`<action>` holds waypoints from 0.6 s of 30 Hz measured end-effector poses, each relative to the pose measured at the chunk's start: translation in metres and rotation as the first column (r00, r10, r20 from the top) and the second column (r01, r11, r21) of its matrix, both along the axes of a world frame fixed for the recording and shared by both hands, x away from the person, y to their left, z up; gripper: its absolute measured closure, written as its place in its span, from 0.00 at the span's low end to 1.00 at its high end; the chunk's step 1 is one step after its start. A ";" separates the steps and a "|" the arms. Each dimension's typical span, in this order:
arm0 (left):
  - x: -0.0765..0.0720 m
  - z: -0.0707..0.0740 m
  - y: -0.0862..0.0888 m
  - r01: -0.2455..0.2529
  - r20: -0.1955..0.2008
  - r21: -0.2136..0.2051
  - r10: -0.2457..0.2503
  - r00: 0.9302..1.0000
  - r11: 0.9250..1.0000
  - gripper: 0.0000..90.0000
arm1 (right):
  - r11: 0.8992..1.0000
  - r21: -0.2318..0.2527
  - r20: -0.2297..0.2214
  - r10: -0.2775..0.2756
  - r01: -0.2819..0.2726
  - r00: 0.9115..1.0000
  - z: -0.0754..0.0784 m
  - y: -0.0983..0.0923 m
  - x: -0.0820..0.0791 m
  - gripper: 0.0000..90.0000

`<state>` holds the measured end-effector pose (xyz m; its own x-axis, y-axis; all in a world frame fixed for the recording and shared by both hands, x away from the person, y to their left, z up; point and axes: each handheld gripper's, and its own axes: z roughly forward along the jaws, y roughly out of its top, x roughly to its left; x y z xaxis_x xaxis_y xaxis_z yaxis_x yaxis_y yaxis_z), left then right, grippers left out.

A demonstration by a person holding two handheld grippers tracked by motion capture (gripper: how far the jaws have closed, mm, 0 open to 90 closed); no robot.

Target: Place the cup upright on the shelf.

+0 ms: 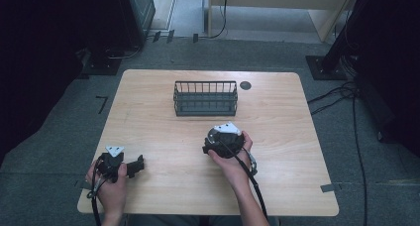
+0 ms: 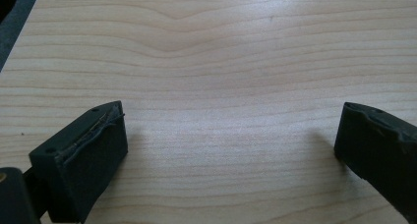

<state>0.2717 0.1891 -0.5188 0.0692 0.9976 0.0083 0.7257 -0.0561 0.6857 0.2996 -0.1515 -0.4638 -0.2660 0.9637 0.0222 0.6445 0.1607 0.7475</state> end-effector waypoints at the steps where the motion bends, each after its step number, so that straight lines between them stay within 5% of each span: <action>1: 0.000 0.000 0.000 0.000 0.000 0.000 0.000 1.000 1.000 0.00 | 1.000 0.001 0.001 0.003 -0.003 1.000 0.002 -0.001 0.001 0.16; 18: 0.000 0.000 0.000 -0.002 0.002 -0.002 0.002 1.000 1.000 0.00 | 0.999 0.030 0.020 0.031 -0.032 0.999 0.034 -0.002 0.017 0.16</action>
<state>0.2717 0.1889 -0.5189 0.0669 0.9977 0.0061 0.7247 -0.0528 0.6871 0.3170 -0.1532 -0.4296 -0.2972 0.9537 0.0460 0.6245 0.1577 0.7650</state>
